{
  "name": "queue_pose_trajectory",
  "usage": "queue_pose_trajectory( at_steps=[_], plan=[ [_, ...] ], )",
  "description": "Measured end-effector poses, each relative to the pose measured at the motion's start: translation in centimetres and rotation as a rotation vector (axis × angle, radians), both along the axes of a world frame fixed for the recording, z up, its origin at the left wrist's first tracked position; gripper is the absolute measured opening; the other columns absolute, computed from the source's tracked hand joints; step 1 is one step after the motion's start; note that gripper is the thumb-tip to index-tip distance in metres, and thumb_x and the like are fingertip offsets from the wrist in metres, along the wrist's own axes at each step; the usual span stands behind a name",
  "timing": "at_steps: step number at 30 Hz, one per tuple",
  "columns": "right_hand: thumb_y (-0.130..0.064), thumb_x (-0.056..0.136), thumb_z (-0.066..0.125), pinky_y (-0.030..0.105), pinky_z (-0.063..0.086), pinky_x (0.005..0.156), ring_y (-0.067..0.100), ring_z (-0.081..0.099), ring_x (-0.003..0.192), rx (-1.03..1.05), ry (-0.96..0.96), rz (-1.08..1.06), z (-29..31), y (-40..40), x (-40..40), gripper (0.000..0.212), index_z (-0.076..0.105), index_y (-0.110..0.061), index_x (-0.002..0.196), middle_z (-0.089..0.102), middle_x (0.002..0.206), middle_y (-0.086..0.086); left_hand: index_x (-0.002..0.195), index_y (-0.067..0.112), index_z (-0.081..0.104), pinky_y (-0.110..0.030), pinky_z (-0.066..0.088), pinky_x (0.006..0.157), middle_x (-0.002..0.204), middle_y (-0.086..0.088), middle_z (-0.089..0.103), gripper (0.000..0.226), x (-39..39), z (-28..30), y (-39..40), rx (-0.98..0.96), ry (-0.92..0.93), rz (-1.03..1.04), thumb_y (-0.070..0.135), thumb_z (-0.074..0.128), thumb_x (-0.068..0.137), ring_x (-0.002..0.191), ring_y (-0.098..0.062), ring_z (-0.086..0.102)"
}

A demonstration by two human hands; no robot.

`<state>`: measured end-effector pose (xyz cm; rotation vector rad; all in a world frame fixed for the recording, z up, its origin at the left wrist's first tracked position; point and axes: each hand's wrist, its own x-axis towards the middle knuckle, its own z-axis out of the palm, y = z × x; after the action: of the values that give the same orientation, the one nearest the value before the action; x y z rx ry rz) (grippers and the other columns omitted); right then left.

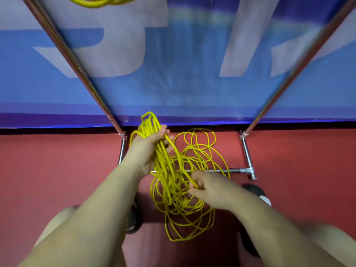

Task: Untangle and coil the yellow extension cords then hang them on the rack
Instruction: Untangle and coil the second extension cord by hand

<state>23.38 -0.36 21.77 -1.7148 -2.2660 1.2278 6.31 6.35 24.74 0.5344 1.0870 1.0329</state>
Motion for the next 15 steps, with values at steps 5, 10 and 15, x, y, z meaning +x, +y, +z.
queue_pose_trajectory(
  at_steps=[5, 10, 15],
  plan=[
    [-0.033, 0.093, 0.053, 0.027, 0.032, 0.059, 0.016, 0.043, 0.069, -0.054, -0.114, -0.032, -0.9, 2.0, 0.9, 0.035, 0.036, -0.028, 0.063, 0.04, 0.061, -0.005, 0.09, 0.017, 0.059, -0.022, 0.054, 0.055, 0.073, 0.005, 0.063, 0.013, -0.6, -1.6, 1.3, -0.018, -0.027, 0.099, 0.011, 0.049, 0.095, 0.067, -0.009, 0.064],
    [-0.015, 0.091, 0.057, 0.026, 0.043, 0.066, 0.023, 0.057, 0.071, -0.175, 0.341, -0.295, -0.2, 3.4, 0.1, 0.01, 0.055, -0.023, 0.085, 0.066, 0.086, 0.011, 0.099, 0.02, 0.06, -0.02, 0.055, 0.057, 0.075, 0.007, 0.072, 0.015, 0.0, -1.9, 1.1, -0.055, -0.051, 0.116, 0.016, 0.045, 0.097, 0.067, -0.007, 0.069],
    [-0.011, 0.092, 0.053, 0.012, 0.05, 0.053, 0.003, 0.062, 0.049, -0.29, 0.799, -0.725, 0.7, 4.0, 0.3, 0.006, 0.057, -0.014, 0.089, 0.064, 0.078, 0.003, 0.099, 0.02, 0.061, -0.022, 0.056, 0.065, 0.082, 0.008, 0.074, 0.018, 1.2, -3.0, -0.2, -0.056, 0.026, -0.016, 0.011, 0.046, 0.096, 0.074, -0.006, 0.07]
  ],
)
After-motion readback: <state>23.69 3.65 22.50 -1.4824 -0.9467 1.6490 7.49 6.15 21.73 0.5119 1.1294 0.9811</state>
